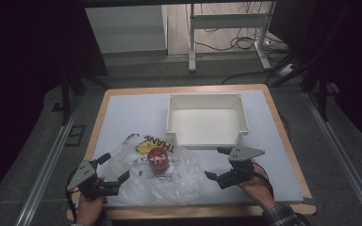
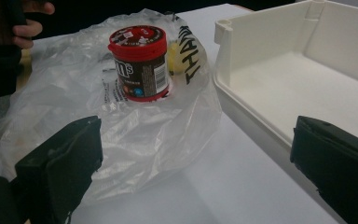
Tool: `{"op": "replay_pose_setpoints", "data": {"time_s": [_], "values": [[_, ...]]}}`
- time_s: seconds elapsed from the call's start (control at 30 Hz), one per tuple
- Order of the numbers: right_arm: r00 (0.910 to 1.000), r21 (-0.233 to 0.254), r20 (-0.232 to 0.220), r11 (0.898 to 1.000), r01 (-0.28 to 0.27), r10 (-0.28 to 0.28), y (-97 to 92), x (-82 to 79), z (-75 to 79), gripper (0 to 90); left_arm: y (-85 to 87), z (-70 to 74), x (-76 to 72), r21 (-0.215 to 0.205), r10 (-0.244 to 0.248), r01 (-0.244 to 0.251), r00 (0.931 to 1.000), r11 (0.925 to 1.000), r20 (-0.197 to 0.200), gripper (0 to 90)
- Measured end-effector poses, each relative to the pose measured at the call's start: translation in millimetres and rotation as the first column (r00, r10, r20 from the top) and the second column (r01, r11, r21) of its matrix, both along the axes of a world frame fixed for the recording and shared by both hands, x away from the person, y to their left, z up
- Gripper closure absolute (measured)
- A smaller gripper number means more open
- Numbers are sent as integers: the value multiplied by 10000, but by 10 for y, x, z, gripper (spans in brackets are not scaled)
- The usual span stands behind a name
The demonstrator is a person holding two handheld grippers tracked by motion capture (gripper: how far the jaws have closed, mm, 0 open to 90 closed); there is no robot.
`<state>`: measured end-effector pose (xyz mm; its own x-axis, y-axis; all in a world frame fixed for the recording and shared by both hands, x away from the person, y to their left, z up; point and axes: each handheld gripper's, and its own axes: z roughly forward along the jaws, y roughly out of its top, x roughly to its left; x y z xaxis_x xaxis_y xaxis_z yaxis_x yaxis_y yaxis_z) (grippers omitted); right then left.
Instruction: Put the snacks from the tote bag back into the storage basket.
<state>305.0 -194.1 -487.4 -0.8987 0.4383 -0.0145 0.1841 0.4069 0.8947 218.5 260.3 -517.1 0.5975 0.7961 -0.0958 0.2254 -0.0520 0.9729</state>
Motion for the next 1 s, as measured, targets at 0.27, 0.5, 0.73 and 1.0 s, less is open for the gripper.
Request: {"op": "replay_pose_setpoints", "data": {"time_s": [0.27,0.5,0.73,1.0], "values": [[9996,89,-210,9997,-211,212,91,37,-4,27,3,1,-3,19,53,-53,10000,10000,18,0],[9988,19,-234,9991,-419,419,179,58,-12,25,6,3,-5,0,39,-39,10000,10000,62,0],[9982,-62,-230,9985,-548,547,239,85,-7,25,4,7,-11,34,48,-48,9999,10000,119,0],[9967,-220,-291,9969,-758,752,323,117,-7,25,-32,16,-27,550,190,-209,9993,9983,336,0]]}}
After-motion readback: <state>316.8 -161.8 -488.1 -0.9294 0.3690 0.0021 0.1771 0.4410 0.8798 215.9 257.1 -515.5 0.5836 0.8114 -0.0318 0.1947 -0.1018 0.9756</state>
